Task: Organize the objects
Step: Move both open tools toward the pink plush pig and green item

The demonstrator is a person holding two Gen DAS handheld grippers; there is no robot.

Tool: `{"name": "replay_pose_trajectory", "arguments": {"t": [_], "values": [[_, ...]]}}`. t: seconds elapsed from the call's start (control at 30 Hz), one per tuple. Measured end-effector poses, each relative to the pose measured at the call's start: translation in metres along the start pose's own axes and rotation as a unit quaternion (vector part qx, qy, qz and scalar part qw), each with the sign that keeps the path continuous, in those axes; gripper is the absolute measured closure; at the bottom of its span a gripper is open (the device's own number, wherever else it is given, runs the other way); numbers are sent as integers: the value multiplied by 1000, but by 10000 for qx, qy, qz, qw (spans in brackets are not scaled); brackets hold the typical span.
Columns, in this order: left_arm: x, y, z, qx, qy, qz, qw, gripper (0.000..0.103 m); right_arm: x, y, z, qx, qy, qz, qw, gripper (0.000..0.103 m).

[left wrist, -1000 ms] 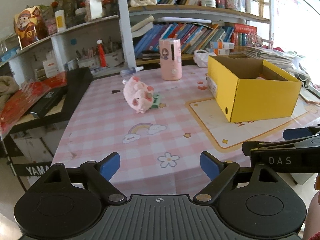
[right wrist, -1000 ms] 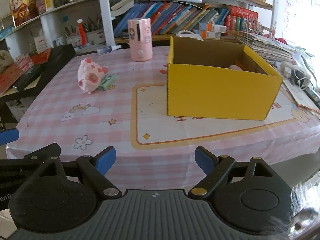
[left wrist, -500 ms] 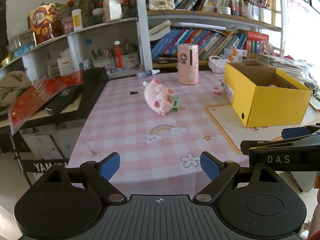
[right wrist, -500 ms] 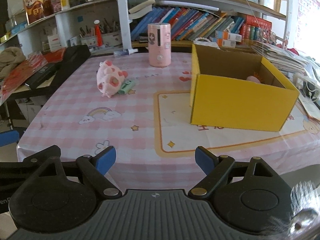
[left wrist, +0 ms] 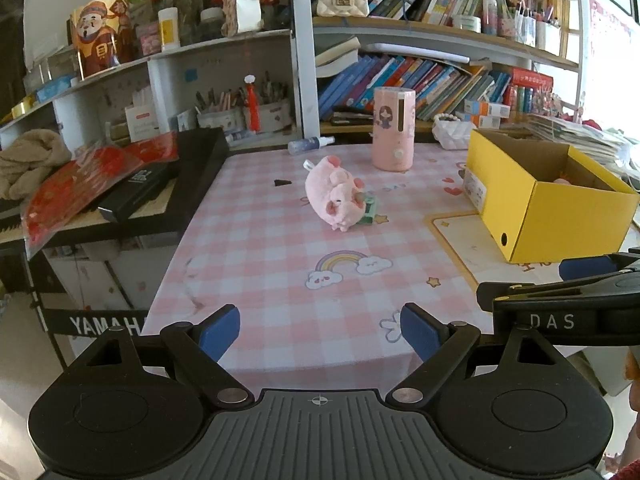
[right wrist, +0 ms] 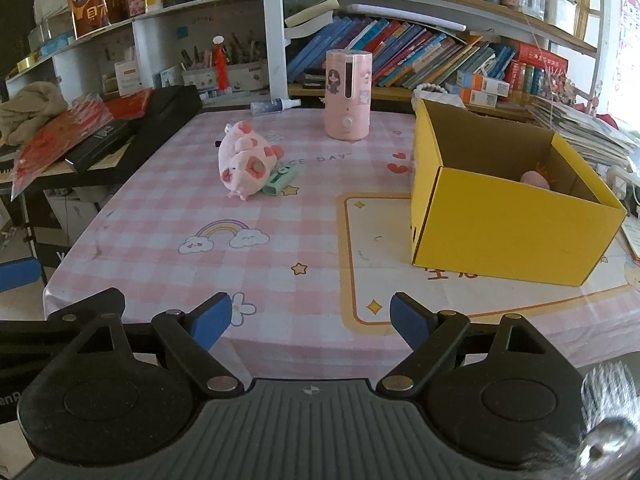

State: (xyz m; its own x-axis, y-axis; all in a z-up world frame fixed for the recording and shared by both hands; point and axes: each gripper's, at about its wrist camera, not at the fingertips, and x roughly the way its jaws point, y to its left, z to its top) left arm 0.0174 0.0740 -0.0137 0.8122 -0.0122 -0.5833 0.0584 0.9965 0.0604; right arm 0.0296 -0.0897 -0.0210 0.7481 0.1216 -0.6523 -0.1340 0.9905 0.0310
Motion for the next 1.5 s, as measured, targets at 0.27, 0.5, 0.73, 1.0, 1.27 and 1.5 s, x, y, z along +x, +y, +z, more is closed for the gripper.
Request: {"name": "replay_pose_trajectory", "arguments": {"t": [0.27, 0.5, 0.73, 1.0, 1.27, 1.5], "values": [[21, 2, 15, -79, 0, 86, 9999, 14, 23, -3, 16, -27, -9, 64, 10000, 19], [50, -1, 36, -164, -8, 156, 9997, 14, 50, -11, 44, -100, -82, 134, 9998, 19], [80, -4, 59, -261, 14, 278, 9993, 14, 81, -20, 76, -206, -89, 234, 9995, 19], [107, -6, 81, -358, 21, 452, 9983, 14, 115, -29, 103, -248, -68, 520, 9983, 25], [135, -7, 104, -396, 39, 512, 9979, 14, 147, -36, 124, -282, 12, 670, 9974, 26], [169, 0, 123, -598, 141, 388, 9974, 14, 168, -43, 132, -353, 44, 671, 9971, 28]]}}
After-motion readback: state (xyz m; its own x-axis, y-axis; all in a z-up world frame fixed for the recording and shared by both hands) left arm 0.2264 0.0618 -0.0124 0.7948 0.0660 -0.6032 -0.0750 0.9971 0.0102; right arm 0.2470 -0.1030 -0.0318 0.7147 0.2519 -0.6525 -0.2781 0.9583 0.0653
